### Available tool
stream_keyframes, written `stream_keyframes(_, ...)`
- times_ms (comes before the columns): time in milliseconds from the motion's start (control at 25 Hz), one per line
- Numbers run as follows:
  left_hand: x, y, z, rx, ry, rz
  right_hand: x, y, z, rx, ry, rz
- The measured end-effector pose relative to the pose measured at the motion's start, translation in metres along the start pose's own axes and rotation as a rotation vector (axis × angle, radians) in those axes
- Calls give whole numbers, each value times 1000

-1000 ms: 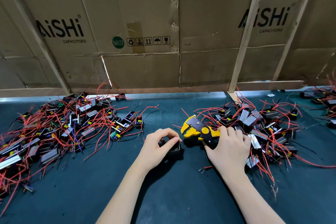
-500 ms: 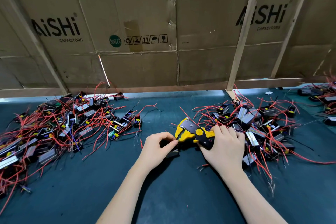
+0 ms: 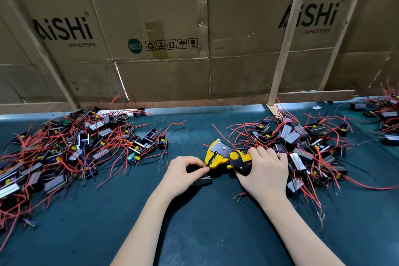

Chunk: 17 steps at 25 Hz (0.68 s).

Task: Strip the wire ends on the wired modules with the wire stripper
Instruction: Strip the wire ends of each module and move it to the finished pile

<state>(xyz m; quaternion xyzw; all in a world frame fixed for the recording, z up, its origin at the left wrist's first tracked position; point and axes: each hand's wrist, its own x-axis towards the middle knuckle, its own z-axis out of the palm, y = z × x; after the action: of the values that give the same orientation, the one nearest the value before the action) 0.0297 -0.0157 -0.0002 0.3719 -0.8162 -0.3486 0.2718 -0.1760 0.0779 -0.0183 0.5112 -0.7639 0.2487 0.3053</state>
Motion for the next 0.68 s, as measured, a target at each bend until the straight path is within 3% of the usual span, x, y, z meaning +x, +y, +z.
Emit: stream_keyframes(680, 0, 0, -3, -104, -113, -9, 0, -1, -5, 48, -49, 28)
